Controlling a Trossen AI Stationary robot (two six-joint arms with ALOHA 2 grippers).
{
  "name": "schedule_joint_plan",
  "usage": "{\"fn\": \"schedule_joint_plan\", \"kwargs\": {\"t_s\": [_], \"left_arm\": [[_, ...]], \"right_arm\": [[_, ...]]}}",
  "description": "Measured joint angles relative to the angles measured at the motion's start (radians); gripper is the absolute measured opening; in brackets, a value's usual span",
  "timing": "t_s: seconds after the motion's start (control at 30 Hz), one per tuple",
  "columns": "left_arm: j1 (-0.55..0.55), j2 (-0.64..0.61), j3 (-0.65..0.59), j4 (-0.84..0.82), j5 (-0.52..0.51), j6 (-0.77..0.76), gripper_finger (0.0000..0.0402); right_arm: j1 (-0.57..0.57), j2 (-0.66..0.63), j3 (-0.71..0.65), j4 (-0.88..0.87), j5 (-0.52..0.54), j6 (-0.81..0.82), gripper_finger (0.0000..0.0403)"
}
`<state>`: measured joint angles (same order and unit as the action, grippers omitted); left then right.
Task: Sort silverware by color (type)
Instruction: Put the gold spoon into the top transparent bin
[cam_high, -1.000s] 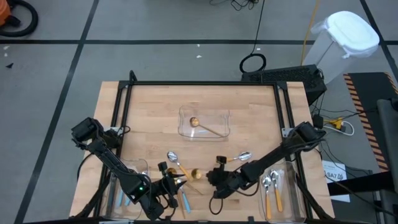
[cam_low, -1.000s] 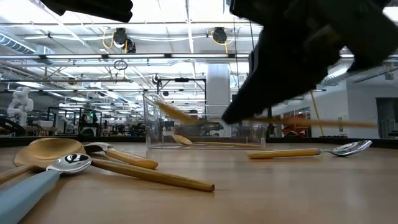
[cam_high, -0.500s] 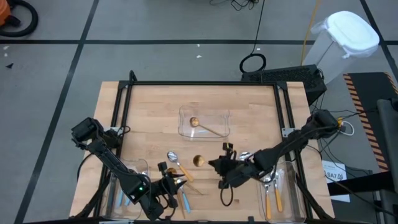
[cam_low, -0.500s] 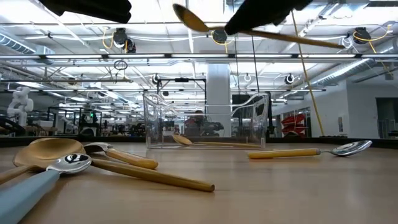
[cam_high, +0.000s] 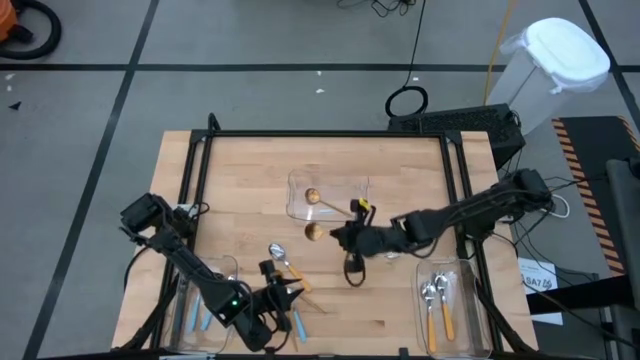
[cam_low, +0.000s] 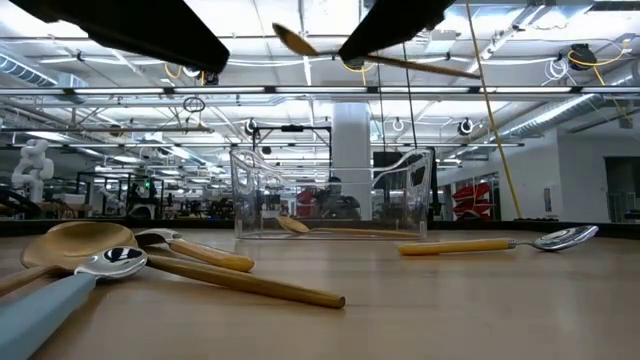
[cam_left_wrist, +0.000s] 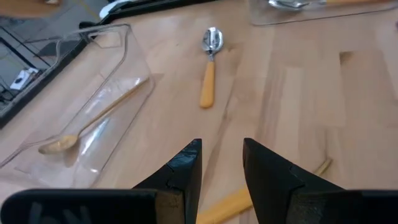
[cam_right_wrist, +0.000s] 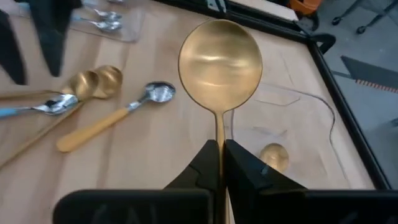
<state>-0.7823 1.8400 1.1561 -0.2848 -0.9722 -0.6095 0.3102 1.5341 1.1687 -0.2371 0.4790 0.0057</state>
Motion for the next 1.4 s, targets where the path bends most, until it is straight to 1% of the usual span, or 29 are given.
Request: {"fn": "schedule_joint_plan", "kwargs": {"t_s": [0.1, 0.23, 0.4, 0.53, 0.67, 0.87, 1.1, 1.4], "left_arm": [[0.010, 0.000, 0.000, 0.002, 0.011, -0.001, 0.0117], [0.019, 0.000, 0.000, 0.001, 0.038, 0.026, 0.0117], [0.023, 0.000, 0.000, 0.000, 0.057, 0.070, 0.0117], [0.024, 0.000, 0.000, -0.001, 0.058, 0.099, 0.0117], [0.024, 0.000, 0.000, -0.002, 0.058, 0.098, 0.0117], [0.024, 0.000, 0.000, -0.002, 0.059, 0.085, 0.0117], [0.024, 0.000, 0.000, -0.002, 0.059, 0.077, 0.0117], [0.024, 0.000, 0.000, -0.002, 0.059, 0.077, 0.0117]], "right_arm": [[-0.055, 0.000, 0.000, 0.000, -0.034, -0.035, 0.0009], [-0.120, 0.000, 0.000, 0.003, -0.043, -0.065, 0.0009], [-0.195, 0.000, 0.000, 0.062, -0.170, -0.105, 0.0009], [-0.238, 0.000, 0.000, 0.121, -0.221, -0.131, 0.0009], [-0.271, 0.007, 0.000, 0.174, -0.293, -0.151, 0.0009], [-0.307, 0.083, 0.001, 0.235, -0.349, -0.177, 0.0009], [-0.349, 0.181, 0.001, 0.270, -0.352, -0.197, 0.0010], [-0.410, 0.248, 0.001, 0.264, -0.351, -0.209, 0.0012]]}}
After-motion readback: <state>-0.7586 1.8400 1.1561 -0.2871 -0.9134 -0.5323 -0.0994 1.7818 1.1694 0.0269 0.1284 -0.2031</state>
